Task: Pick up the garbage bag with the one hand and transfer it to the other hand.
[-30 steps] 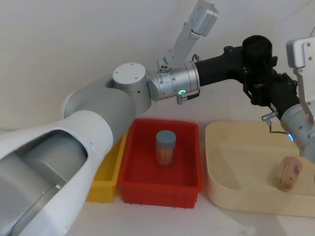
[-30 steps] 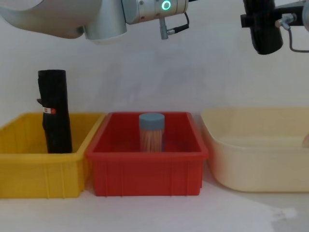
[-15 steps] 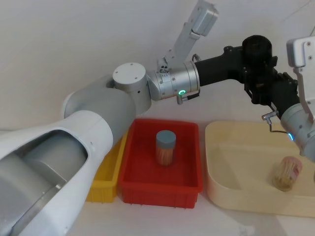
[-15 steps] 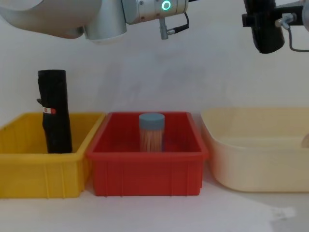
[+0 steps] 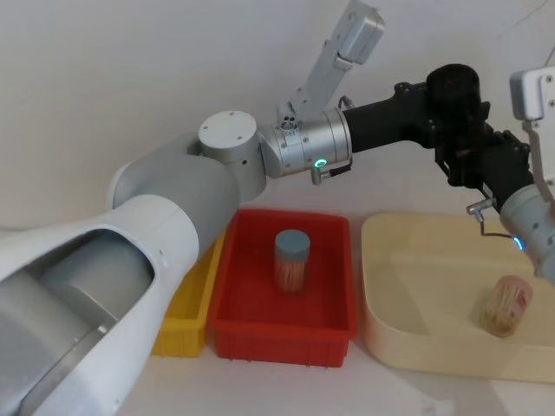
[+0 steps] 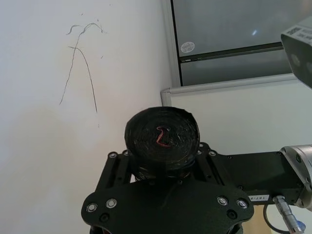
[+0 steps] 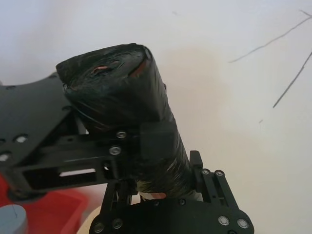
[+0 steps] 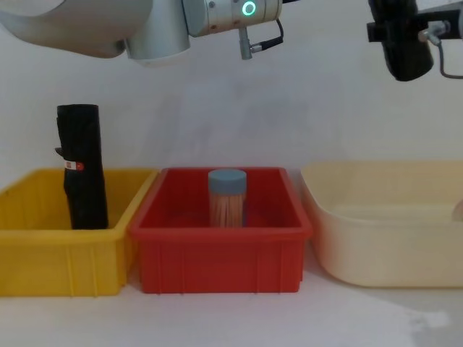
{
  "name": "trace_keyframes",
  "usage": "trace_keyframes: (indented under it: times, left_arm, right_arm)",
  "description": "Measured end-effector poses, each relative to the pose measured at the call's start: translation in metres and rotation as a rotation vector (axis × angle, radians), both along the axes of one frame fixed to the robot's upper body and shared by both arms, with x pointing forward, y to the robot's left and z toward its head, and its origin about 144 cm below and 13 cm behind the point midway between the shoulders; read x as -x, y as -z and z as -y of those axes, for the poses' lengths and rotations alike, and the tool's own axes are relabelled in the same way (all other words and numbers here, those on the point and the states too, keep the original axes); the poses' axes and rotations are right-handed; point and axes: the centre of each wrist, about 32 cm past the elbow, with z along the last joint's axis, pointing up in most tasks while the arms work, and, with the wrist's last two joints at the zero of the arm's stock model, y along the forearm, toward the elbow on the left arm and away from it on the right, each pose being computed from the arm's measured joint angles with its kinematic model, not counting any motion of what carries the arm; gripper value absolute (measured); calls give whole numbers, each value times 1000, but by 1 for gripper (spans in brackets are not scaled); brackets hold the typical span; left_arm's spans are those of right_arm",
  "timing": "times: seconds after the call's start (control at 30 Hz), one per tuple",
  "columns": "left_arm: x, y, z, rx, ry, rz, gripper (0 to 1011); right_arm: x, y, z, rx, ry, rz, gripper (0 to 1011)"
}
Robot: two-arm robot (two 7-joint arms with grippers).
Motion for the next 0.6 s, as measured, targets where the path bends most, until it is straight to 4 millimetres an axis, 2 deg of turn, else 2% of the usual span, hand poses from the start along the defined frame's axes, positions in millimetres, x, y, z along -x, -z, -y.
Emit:
trace_keyframes:
  times: [0.17, 0.2, 0.3, 0.33, 0.6]
  left_arm:
    - [0, 0, -1, 0, -1, 0, 639]
    - [0, 0, -1, 0, -1, 0, 639]
    - [0, 0, 0, 0, -1, 0, 773]
    - [0, 0, 0, 0, -1, 0, 773]
    - [0, 0, 0, 1, -1, 0, 1000]
  right_arm:
    - [1, 0, 2, 2, 3, -10, 606]
    - [1, 1, 2, 2, 4, -11, 606]
    - [0, 0, 4, 2, 12, -20, 604]
    - [0, 0, 4, 1, 14, -22, 604]
    - [-6, -1, 9, -24, 73, -66, 604]
